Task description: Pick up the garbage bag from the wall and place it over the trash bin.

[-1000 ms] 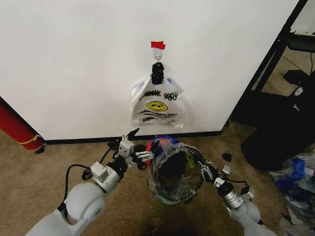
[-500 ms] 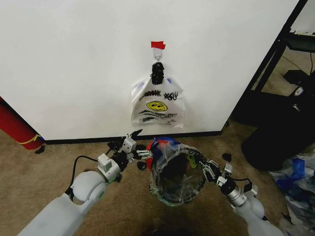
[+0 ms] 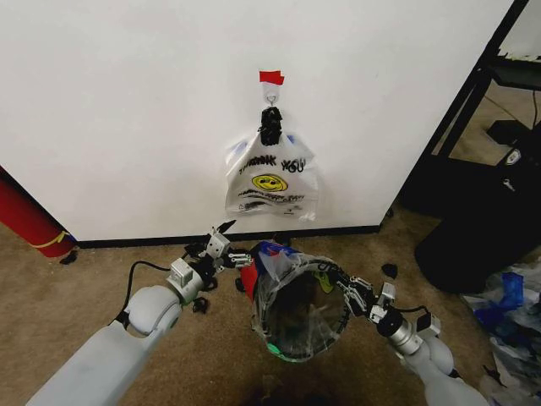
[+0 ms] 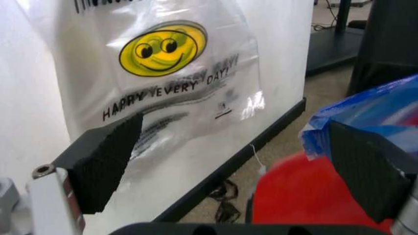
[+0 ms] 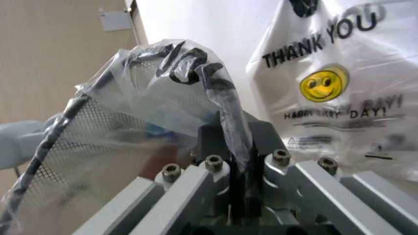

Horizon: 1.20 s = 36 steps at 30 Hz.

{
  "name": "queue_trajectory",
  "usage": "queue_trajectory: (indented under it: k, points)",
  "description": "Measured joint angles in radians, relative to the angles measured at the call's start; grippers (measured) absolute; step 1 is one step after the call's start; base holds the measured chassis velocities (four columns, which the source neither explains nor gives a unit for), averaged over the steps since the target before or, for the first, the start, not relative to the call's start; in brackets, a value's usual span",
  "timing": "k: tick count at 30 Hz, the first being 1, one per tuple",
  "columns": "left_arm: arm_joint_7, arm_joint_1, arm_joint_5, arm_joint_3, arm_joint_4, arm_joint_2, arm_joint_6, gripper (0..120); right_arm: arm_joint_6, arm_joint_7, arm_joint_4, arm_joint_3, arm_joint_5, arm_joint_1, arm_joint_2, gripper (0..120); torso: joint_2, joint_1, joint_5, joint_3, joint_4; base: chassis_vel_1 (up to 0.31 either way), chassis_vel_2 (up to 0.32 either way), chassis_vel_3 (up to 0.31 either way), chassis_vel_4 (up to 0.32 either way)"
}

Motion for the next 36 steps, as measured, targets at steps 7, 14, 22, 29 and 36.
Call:
queue_trajectory:
  k: [7, 14, 22, 29, 36]
  points:
    - [0.135, 0.047, 0.003, -0.035, -0.050, 0.005, -0.050, 100, 0.031, 0.114, 0.016, -0.030, 0.015, -0.010, 0.018, 0, 0.000, 0.000, 0.0000, 0.000, 0.0001, 0.000, 0.000, 0.000, 0.000]
    - [0.098, 0.092, 0.022, -0.104, -0.069, -0.031, -0.111, 100, 0.043, 0.356, 0.036, -0.075, 0.069, -0.034, 0.048, 0, 0.000, 0.000, 0.0000, 0.000, 0.0001, 0.000, 0.000, 0.000, 0.000]
    - [-0.204, 0.147, 0.043, -0.124, -0.091, -0.060, -0.060, 100, 0.004, 0.644, 0.129, -0.112, 0.180, -0.075, 0.065, 0, 0.000, 0.000, 0.0000, 0.000, -0.0001, 0.000, 0.000, 0.000, 0.000]
    - [-0.148, 0.224, 0.145, -0.129, -0.049, 0.022, -0.051, 100, -0.075, 0.896, 0.264, -0.114, 0.314, -0.088, 0.079, 0, 0.000, 0.000, -0.0001, 0.000, 0.0004, 0.000, 0.000, 0.000, 0.000]
    - [0.016, 0.301, 0.002, -0.147, -0.118, 0.017, -0.096, 100, -0.130, 1.024, 0.318, -0.095, 0.388, -0.085, 0.097, 0, 0.000, 0.000, 0.0001, 0.000, 0.0000, 0.000, 0.000, 0.000, 0.000]
